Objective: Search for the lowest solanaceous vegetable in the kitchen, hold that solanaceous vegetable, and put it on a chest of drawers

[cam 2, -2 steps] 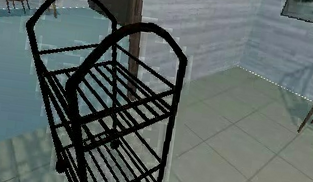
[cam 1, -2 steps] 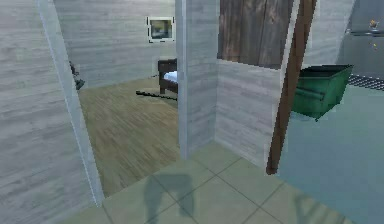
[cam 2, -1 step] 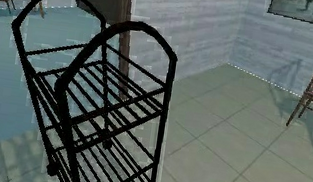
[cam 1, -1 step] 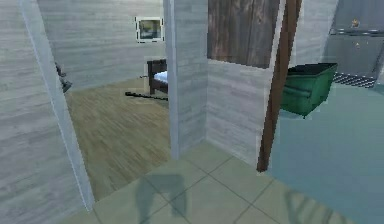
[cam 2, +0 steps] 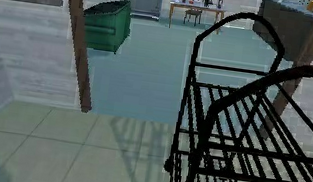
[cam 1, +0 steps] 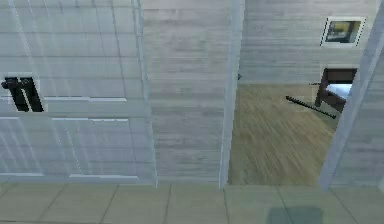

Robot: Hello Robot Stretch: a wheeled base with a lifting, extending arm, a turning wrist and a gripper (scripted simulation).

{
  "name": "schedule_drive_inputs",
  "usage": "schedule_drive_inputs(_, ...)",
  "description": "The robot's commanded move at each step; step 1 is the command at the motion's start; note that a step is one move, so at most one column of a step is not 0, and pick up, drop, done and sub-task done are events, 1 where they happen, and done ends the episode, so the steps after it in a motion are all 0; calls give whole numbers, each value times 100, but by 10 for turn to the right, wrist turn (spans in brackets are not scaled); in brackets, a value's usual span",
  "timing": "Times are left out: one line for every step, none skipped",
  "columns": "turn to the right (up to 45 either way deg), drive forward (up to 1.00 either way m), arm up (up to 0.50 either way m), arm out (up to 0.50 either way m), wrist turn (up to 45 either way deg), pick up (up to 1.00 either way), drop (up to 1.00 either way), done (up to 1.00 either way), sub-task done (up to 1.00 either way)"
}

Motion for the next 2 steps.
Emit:
schedule_drive_inputs(-420,0,0,0,0,0,0,0,0)
schedule_drive_inputs(0,10,0,0,0,0,0,0,0)
